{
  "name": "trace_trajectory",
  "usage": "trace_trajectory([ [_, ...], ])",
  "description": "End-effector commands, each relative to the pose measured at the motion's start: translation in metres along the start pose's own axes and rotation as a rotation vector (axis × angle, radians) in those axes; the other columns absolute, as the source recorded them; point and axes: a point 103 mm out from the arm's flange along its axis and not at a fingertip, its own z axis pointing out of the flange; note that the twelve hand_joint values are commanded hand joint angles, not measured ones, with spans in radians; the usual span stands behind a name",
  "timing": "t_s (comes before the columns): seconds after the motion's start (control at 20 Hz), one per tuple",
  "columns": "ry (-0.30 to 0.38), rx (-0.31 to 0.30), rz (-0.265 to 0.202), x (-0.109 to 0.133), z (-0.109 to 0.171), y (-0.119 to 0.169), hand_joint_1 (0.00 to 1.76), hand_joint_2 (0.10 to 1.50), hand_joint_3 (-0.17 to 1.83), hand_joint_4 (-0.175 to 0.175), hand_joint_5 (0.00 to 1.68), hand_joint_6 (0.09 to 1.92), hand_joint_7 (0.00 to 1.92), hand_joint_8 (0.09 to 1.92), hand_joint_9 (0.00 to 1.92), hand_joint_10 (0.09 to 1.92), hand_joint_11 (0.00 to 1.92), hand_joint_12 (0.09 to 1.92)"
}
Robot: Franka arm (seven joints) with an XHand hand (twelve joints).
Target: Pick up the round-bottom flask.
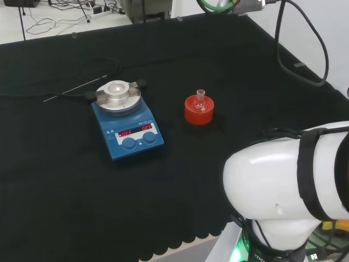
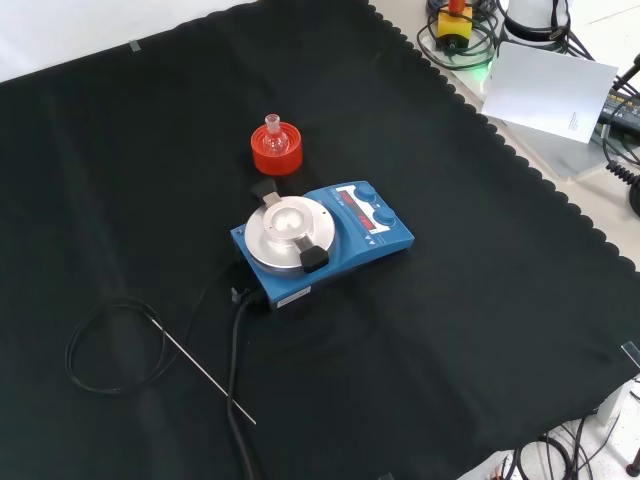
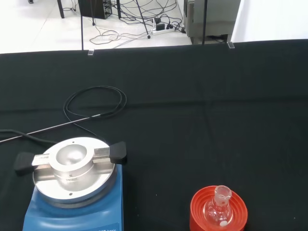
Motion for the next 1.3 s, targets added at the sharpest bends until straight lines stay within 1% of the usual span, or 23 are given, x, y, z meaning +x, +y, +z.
trace_trajectory([
  [0.05,-0.008,-0.011,0.004,-0.001,0.001,0.001,0.37,1.05,0.65,-0.003,0.31,0.5,0.3,0.82,0.42,0.89,0.21,1.29],
  [0.1,-0.008,-0.012,0.005,-0.002,0.001,0.002,0.24,1.14,0.53,0.001,0.33,0.44,0.17,0.7,0.3,0.77,0.1,1.27],
  [0.15,-0.008,-0.011,0.007,-0.003,0.002,0.003,0.17,1.2,0.44,0.003,0.35,0.38,0.12,0.63,0.24,0.71,0.05,1.27],
  [0.25,-0.005,-0.017,0.011,-0.005,0.002,0.006,0.13,1.25,0.34,0.004,0.38,0.31,0.09,0.56,0.2,0.65,0.01,1.26],
  [0.4,-0.001,-0.014,0.022,-0.009,0.006,0.011,0.12,1.27,0.31,0.003,0.4,0.28,0.08,0.54,0.2,0.63,0.0,1.26],
  [0.65,0.007,0.011,0.057,-0.023,0.023,0.023,0.13,1.28,0.3,0.002,0.41,0.28,0.09,0.54,0.21,0.63,0.0,1.26],
  [0.85,0.027,0.041,0.102,-0.037,0.047,0.036,0.15,1.28,0.29,0.001,0.43,0.27,0.1,0.55,0.22,0.64,0.0,1.27],
  [1.05,0.056,0.068,0.131,-0.05,0.076,0.047,0.18,1.27,0.28,0.0,0.44,0.27,0.1,0.55,0.23,0.64,0.0,1.28],
  [1.2,0.085,0.09,0.149,-0.06,0.098,0.057,0.27,1.25,0.25,0.001,0.47,0.28,0.12,0.55,0.24,0.64,0.0,1.3],
  [1.3,0.122,0.108,0.163,-0.067,0.115,0.065,0.35,1.22,0.24,0.001,0.49,0.29,0.12,0.55,0.26,0.64,0.0,1.32],
])
